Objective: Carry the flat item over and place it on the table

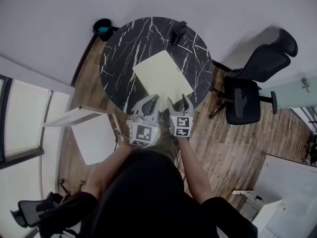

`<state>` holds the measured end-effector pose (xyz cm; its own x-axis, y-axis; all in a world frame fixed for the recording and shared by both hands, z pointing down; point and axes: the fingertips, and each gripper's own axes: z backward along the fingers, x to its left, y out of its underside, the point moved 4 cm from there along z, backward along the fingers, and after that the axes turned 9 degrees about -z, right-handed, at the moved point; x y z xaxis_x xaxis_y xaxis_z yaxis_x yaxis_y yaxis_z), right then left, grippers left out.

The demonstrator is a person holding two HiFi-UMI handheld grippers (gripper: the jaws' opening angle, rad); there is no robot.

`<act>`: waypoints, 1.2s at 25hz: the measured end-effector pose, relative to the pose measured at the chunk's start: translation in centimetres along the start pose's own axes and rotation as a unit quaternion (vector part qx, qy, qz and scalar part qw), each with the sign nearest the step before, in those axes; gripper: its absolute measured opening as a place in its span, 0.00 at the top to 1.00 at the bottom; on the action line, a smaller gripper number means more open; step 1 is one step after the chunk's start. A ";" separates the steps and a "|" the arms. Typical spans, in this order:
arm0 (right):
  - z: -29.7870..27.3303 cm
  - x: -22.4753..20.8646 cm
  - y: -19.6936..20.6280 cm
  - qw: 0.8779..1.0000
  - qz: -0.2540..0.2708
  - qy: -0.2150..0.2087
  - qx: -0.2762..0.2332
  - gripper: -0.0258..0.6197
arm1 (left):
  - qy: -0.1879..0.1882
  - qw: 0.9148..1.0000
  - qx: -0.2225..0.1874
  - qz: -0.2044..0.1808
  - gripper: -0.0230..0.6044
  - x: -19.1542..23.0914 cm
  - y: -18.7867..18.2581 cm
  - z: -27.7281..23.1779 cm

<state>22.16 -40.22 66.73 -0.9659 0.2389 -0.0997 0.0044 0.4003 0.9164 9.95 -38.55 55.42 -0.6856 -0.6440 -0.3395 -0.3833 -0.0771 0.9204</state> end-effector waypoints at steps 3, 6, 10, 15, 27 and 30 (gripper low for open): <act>1.0 0.5 -1.8 1.000 0.010 -0.003 -0.023 0.55 | -0.002 1.000 0.000 0.012 0.96 -0.1 0.5 0.3; 2.0 1.1 -3.7 0.999 0.010 0.004 -0.043 0.60 | -0.002 1.000 -0.012 0.011 0.96 0.3 -0.2 0.4; 3.4 1.5 -5.1 0.997 0.020 0.003 -0.068 0.70 | -0.009 0.999 -0.018 0.026 0.96 0.2 -0.1 0.6; 5.0 2.2 -7.7 0.995 0.027 0.005 -0.101 0.76 | -0.012 0.999 -0.034 0.024 0.96 0.6 -1.1 1.3; 7.9 5.4 -12.7 0.984 0.051 -0.003 -0.173 0.82 | -0.015 0.997 -0.075 -0.007 0.96 2.4 -4.3 2.8; 8.4 6.5 -14.1 0.980 0.052 -0.007 -0.192 0.82 | -0.018 0.997 -0.080 -0.003 0.96 2.7 -4.7 3.2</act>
<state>18.01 -36.83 49.91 -0.9615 0.2747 -0.0012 0.0021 0.0116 0.9999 7.90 -37.54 49.58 -0.7062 -0.6158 -0.3495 -0.2863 -0.2031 0.9364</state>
